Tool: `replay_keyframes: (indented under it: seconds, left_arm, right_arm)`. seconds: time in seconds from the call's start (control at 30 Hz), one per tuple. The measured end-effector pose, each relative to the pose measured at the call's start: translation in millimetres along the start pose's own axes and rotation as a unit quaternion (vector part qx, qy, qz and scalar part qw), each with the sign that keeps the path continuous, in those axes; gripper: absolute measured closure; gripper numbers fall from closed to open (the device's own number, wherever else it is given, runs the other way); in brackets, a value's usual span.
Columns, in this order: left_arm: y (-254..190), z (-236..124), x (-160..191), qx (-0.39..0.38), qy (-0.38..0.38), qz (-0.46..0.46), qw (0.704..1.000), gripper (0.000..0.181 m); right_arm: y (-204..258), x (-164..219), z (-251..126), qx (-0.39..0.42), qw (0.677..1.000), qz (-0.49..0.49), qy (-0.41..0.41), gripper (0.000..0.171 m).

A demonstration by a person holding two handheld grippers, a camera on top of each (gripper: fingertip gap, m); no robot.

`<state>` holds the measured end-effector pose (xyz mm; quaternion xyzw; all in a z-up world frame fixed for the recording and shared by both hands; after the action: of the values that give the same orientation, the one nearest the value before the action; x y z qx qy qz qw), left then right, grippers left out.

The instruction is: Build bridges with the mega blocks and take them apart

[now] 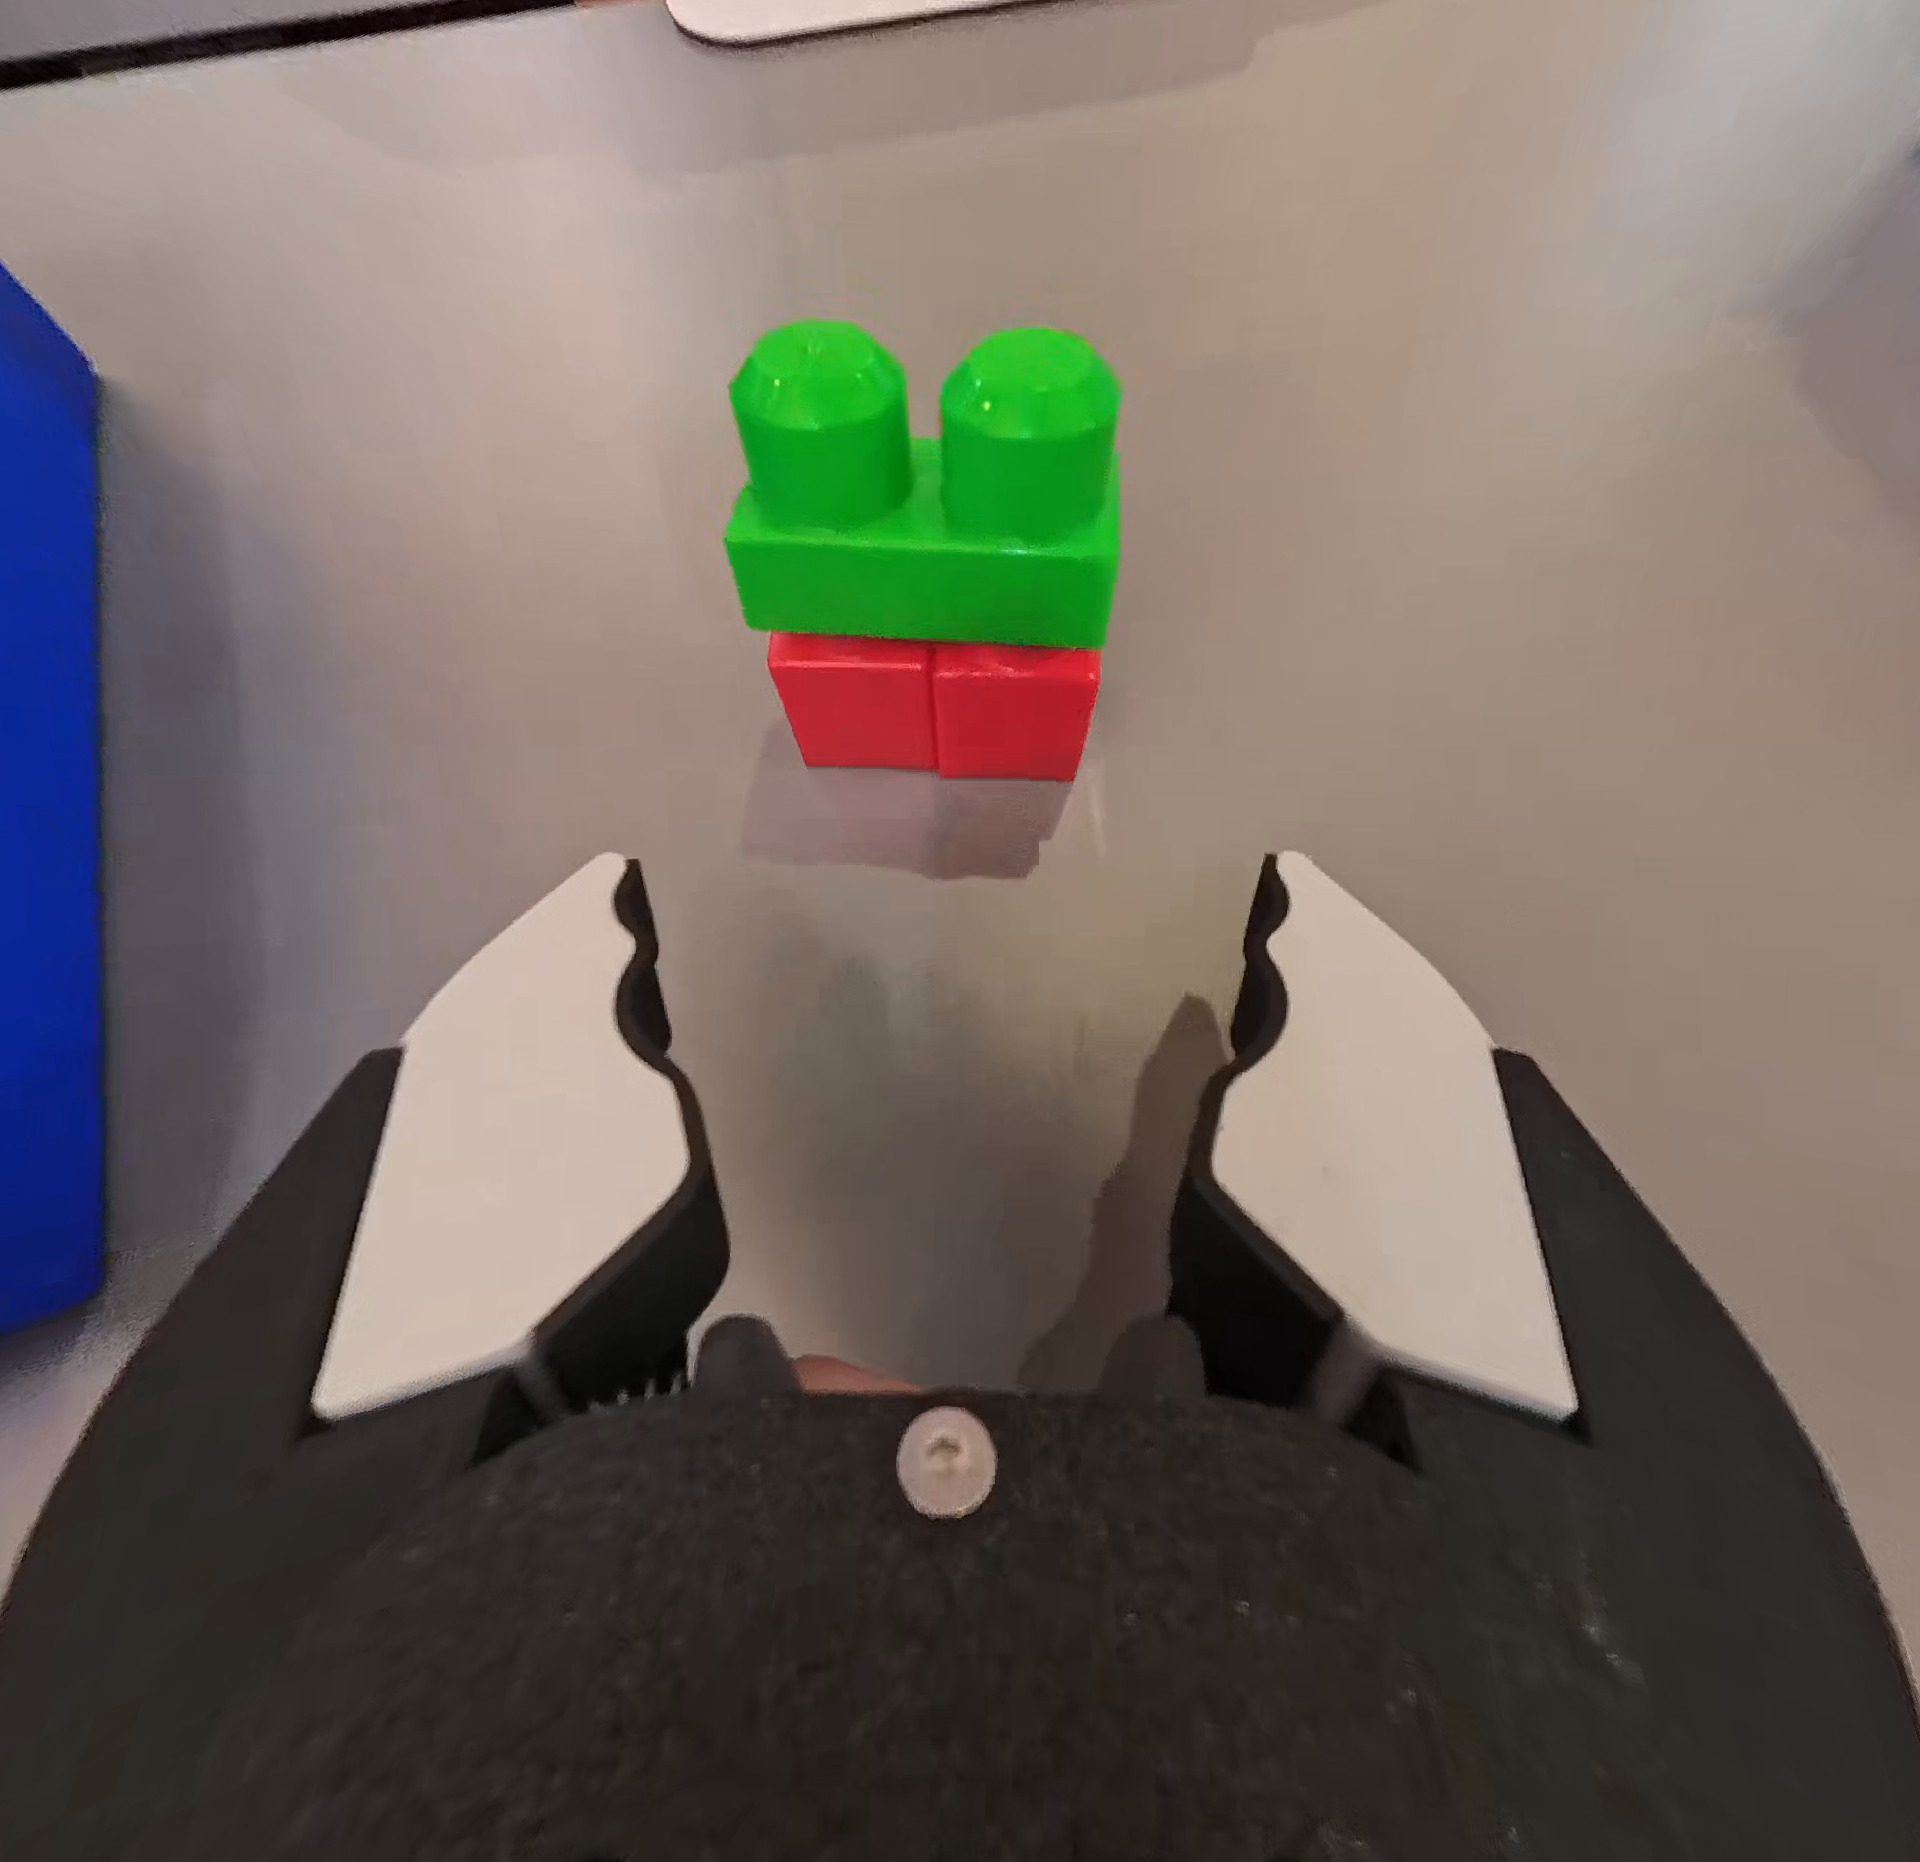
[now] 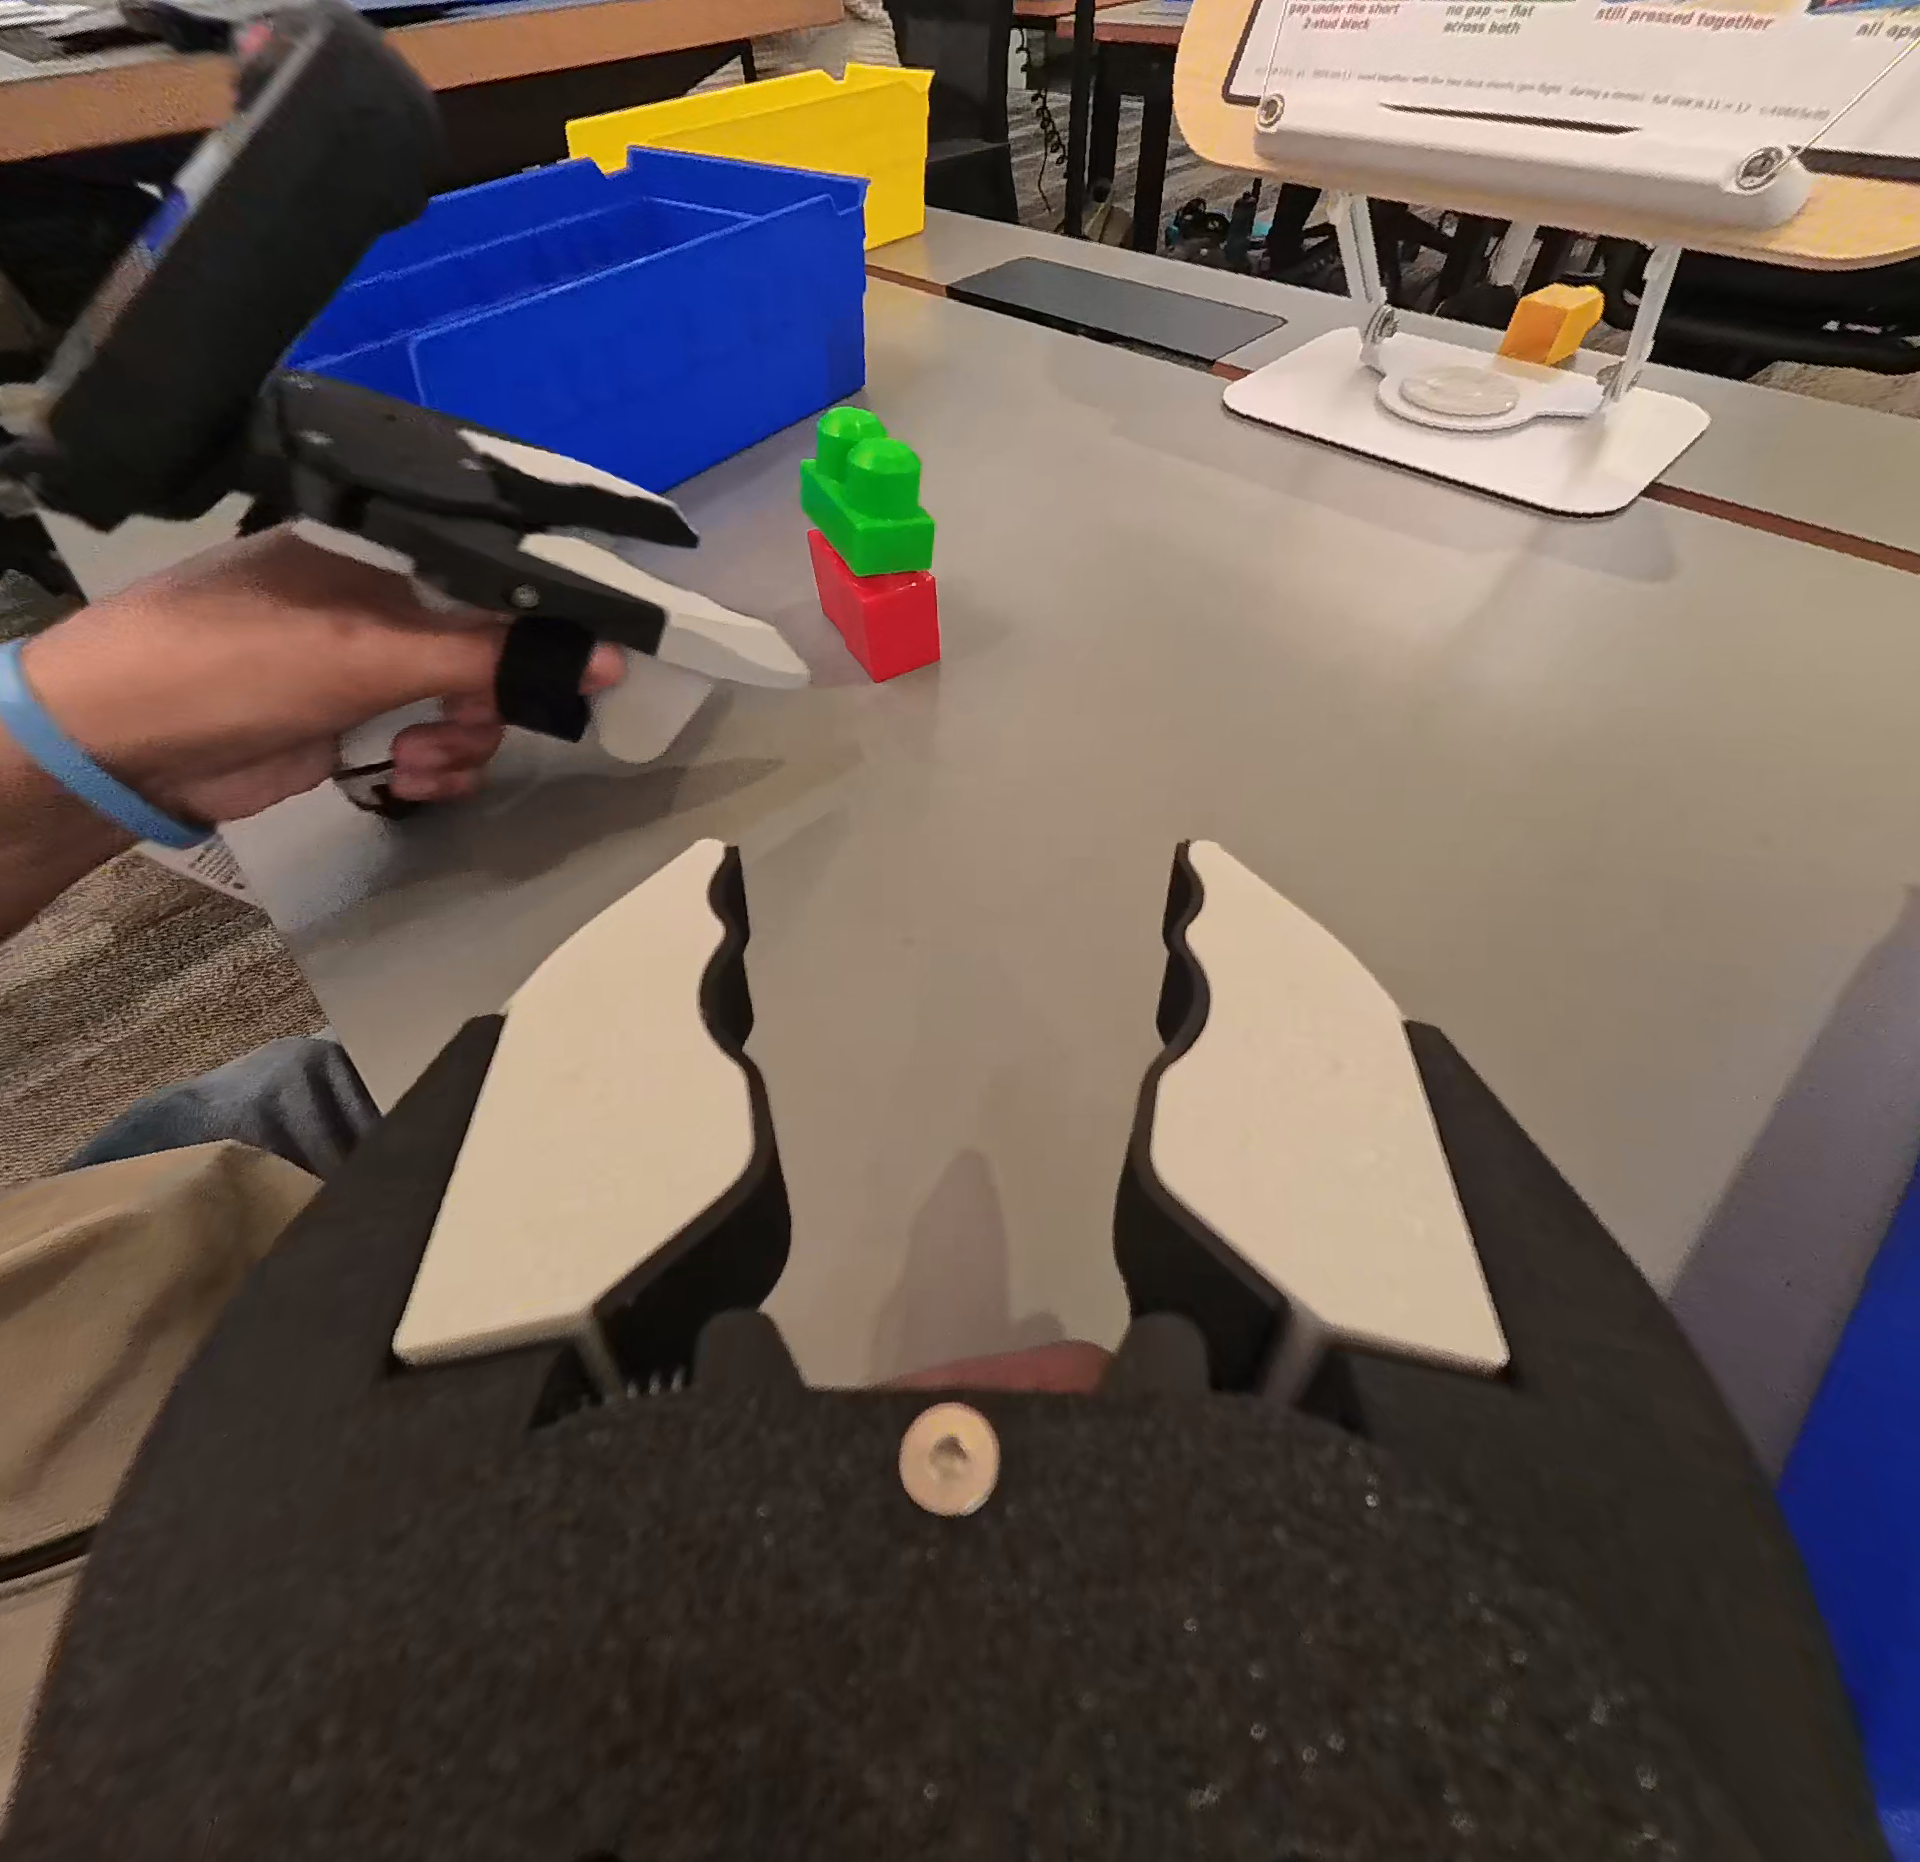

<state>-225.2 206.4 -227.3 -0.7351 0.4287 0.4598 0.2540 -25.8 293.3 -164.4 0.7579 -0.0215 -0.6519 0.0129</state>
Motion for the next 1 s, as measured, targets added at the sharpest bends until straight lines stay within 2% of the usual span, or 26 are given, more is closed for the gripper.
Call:
replay_keyframes:
  seconds: [0.17, 0.33, 0.6, 1.0]
  left_arm:
    - [2.1, 34.1, 9.3, 0.005, 0.072, -0.012, 0.997, 0.069]
    - [5.9, 51.5, 0.2, -0.005, 0.070, -0.022, 0.997, 0.067]
    - [5.7, 68.1, 1.9, -0.009, 0.102, -0.017, 0.995, 0.066]
    - [7.1, 74.9, 1.1, -0.016, 0.109, -0.022, 0.994, 0.067]
  right_arm:
    - [0.2, -0.1, -1.4, -0.007, 1.000, 0.007, -0.002, 0.094]
    - [-4.3, 1.7, -4.6, -0.009, 1.000, 0.016, -0.002, 0.094]
    - [-12.6, 1.4, -8.1, -0.008, 1.000, 0.030, -0.004, 0.094]
    - [-17.0, 0.6, -10.6, -0.005, 0.999, 0.034, -0.005, 0.095]
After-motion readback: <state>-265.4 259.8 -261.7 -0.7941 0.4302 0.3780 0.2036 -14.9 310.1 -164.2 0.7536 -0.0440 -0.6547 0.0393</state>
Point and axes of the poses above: each gripper's, where its closed fingertips meet, z out along the fingers, x out of its underside, y = z × x across the jaws, the point moved 2 cm from there along -z, back along the fingers, and after that the axes turned 10 degrees about -y, right-handed, at the moved point
